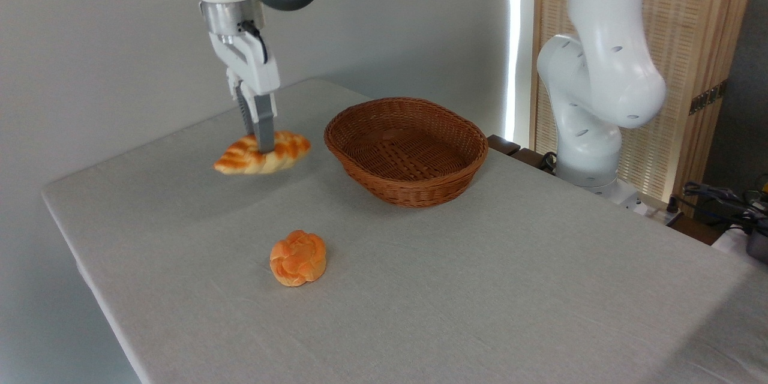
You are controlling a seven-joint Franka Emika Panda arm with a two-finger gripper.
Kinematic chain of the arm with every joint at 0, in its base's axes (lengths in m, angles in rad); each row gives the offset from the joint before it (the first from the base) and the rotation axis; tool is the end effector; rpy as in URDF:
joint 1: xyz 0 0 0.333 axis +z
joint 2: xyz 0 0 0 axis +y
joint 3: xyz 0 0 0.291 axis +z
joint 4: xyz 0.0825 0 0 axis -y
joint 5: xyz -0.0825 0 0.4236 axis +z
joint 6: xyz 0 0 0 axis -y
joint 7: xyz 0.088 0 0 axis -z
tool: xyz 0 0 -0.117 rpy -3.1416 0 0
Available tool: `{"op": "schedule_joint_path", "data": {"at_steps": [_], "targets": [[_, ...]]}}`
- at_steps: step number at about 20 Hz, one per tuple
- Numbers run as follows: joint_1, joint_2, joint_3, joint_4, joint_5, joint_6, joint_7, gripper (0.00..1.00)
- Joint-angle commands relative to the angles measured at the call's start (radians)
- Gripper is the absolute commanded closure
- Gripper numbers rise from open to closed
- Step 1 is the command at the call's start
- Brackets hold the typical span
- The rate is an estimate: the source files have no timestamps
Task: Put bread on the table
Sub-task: 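Lift the braided roll out of the basket and carry it beside the bun, then lower the roll onto the table and open the gripper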
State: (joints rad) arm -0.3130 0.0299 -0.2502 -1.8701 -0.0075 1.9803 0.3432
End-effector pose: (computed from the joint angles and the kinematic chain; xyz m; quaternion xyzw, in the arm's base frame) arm 0.5208 -0.3284 0.4535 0.8990 -0.4361 0.0396 0.0116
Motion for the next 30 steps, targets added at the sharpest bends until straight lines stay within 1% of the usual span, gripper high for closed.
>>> {"op": "schedule_joint_path", "data": {"at_steps": [1,2,3,7,12,14,17,18,19,20,22,23,24,25,26,27,28,29,30], "targets": [[-0.006,0.079,-0.001,0.026,0.122,0.037,-0.09,0.0],[-0.006,0.079,-0.003,0.026,0.135,0.037,-0.119,0.0],[-0.006,0.078,-0.003,0.026,0.135,0.037,-0.124,0.0],[0.018,0.07,-0.001,0.028,0.133,0.037,-0.112,0.0],[0.023,0.071,-0.003,0.028,0.127,0.041,-0.113,0.0],[0.032,0.07,-0.006,0.023,0.133,0.038,-0.107,0.0],[0.035,0.05,-0.003,0.031,0.132,0.041,-0.105,0.0],[0.052,0.044,-0.004,0.052,0.121,0.041,-0.107,0.0],[0.075,0.051,-0.02,0.067,0.121,0.038,-0.112,0.0],[0.086,0.059,-0.033,0.071,0.121,0.037,-0.113,0.0],[0.086,0.073,-0.028,0.069,0.136,0.017,-0.106,0.0],[0.088,0.059,-0.017,0.071,0.139,0.009,-0.105,0.0],[0.101,0.018,0.038,0.072,0.112,0.005,-0.101,0.0],[0.107,-0.035,0.08,0.077,0.071,-0.033,-0.083,0.0],[0.12,-0.068,0.095,0.083,0.06,-0.09,-0.026,0.0],[0.136,-0.088,0.097,0.084,0.06,-0.136,0.047,0.0],[0.141,-0.1,0.114,0.092,0.06,-0.174,0.101,0.0],[0.143,-0.1,0.144,0.127,0.055,-0.214,0.106,0.0],[0.156,-0.094,0.149,0.176,0.049,-0.268,0.109,0.0]]}}
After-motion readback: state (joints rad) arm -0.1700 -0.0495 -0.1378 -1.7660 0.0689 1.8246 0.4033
